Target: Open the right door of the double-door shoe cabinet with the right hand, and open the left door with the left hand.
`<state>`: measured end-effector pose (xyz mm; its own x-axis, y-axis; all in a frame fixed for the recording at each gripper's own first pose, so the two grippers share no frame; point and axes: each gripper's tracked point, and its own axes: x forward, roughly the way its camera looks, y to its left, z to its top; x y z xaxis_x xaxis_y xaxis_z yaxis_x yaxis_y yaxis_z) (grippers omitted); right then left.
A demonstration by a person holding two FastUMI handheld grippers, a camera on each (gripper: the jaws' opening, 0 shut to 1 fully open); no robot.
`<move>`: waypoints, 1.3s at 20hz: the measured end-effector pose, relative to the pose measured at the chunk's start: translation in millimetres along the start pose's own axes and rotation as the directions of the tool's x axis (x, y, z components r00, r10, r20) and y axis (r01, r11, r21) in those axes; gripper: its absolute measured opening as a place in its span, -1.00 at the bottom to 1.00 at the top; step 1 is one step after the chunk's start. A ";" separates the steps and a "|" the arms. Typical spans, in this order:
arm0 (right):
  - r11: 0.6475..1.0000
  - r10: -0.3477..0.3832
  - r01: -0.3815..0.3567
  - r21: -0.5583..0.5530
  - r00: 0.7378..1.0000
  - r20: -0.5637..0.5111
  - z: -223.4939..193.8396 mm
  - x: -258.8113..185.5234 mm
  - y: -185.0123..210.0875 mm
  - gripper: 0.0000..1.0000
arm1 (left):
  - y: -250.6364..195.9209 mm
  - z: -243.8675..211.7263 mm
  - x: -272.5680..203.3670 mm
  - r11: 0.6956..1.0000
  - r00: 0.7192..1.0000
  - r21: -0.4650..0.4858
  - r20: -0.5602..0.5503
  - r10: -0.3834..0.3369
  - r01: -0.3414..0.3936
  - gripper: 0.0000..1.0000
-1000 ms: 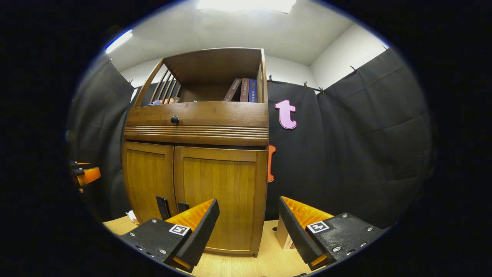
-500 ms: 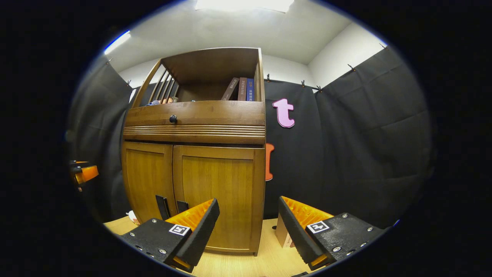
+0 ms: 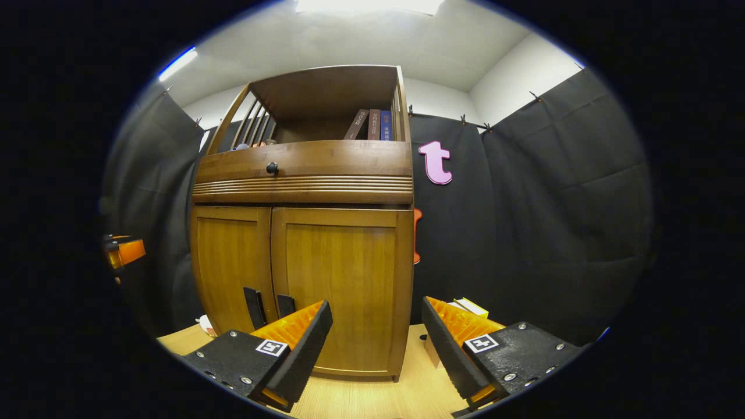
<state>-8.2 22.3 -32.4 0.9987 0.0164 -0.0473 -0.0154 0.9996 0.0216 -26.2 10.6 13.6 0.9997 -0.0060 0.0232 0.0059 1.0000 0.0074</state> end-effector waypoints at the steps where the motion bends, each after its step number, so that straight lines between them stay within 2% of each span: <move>1: 1.000 0.007 -0.007 -0.001 1.000 -0.006 -6.7 3.0 6.5 0.99 | 2.1 0.0 -1.5 1.000 1.000 0.003 0.000 0.003 -0.003 0.87; 2: 1.000 0.019 -0.019 0.003 1.000 -0.012 -12.1 5.1 14.7 0.89 | 3.9 -0.8 -3.5 1.000 1.000 0.006 -0.001 0.005 -0.005 0.87; 3: 0.999 0.033 -0.033 0.010 0.999 -0.021 -17.3 8.1 23.2 0.89 | 5.5 -2.0 -4.5 1.000 1.000 0.006 -0.002 0.006 -0.006 0.87; 4: 0.999 0.047 -0.047 0.016 0.998 -0.029 -23.1 11.5 31.9 0.99 | 6.8 -3.1 -5.9 1.000 1.000 0.005 -0.004 0.006 -0.006 0.87; 5: 0.998 0.060 -0.059 0.022 0.997 -0.037 -29.7 15.3 40.5 0.89 | 8.2 -3.5 -6.2 1.000 1.000 0.005 -0.006 0.006 -0.006 0.88; 7: 0.994 0.103 -0.102 0.040 0.994 -0.034 -39.1 23.7 61.9 0.99 | 13.1 -5.6 -7.9 1.000 1.000 0.003 -0.011 0.010 -0.010 0.87; 8: 0.992 0.119 -0.117 0.046 0.992 -0.036 -44.9 28.2 72.9 0.89 | 14.6 -6.8 -8.3 1.000 1.000 0.003 -0.014 0.014 -0.014 0.89; 9: 0.990 0.131 -0.129 0.049 0.991 -0.040 -52.7 32.3 80.5 0.89 | 16.3 -7.4 -9.0 1.000 1.000 0.005 -0.019 0.015 -0.015 0.89; 10: 0.989 0.138 -0.136 0.048 0.989 -0.046 -60.0 38.1 88.6 0.99 | 18.3 -9.1 -10.6 1.000 1.000 0.010 -0.022 0.016 -0.015 0.89; 11: 0.989 0.142 -0.139 0.047 0.988 -0.054 -67.5 45.4 95.1 0.89 | 20.6 -9.3 -10.6 1.000 1.000 0.016 -0.024 0.018 -0.018 0.93; 14: 0.987 0.159 -0.156 0.041 0.984 -0.078 -89.2 67.4 118.7 0.89 | 24.1 -10.0 -11.4 0.999 1.000 0.029 -0.019 0.014 -0.014 0.89; 15: 0.987 0.161 -0.158 0.035 0.984 -0.080 -94.4 74.6 125.0 0.99 | 25.2 -10.1 -10.9 0.999 1.000 0.031 -0.018 0.014 -0.014 0.93; 17: 0.986 0.163 -0.161 0.032 0.983 -0.081 -102.6 88.9 134.1 0.99 | 27.8 -12.8 -10.0 0.999 1.000 0.033 -0.021 0.012 -0.011 0.93; 18: 0.988 0.155 -0.153 0.032 0.983 -0.098 -111.9 95.1 133.9 0.89 | 28.7 -13.5 -10.8 0.999 1.000 0.035 -0.022 0.010 -0.009 0.93; 21: 0.988 0.150 -0.145 0.048 0.981 -0.127 -128.8 112.3 140.7 0.89 | 33.5 -15.9 -11.9 0.999 1.000 0.036 -0.023 0.016 -0.015 0.89; 22: 0.988 0.153 -0.146 0.058 0.979 -0.133 -133.6 118.0 142.6 0.99 | 34.1 -17.2 -12.7 0.999 1.000 0.033 -0.022 0.018 -0.017 0.89; 24: 0.985 0.163 -0.154 0.076 0.975 -0.147 -139.7 127.0 150.4 0.99 | 34.5 -18.8 -12.3 1.000 1.000 0.024 -0.022 0.018 -0.018 0.89; 26: 0.983 0.171 -0.160 0.085 0.973 -0.154 -145.1 134.5 157.3 0.80 | 34.1 -20.9 -12.1 1.000 1.000 0.015 -0.025 0.017 -0.017 0.89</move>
<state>116.8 184.7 -180.3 0.9619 0.1904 -0.1960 -0.1706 0.9788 0.1136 -37.6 44.9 -7.4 0.9999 0.0111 -0.0018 -0.0110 0.9997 0.0217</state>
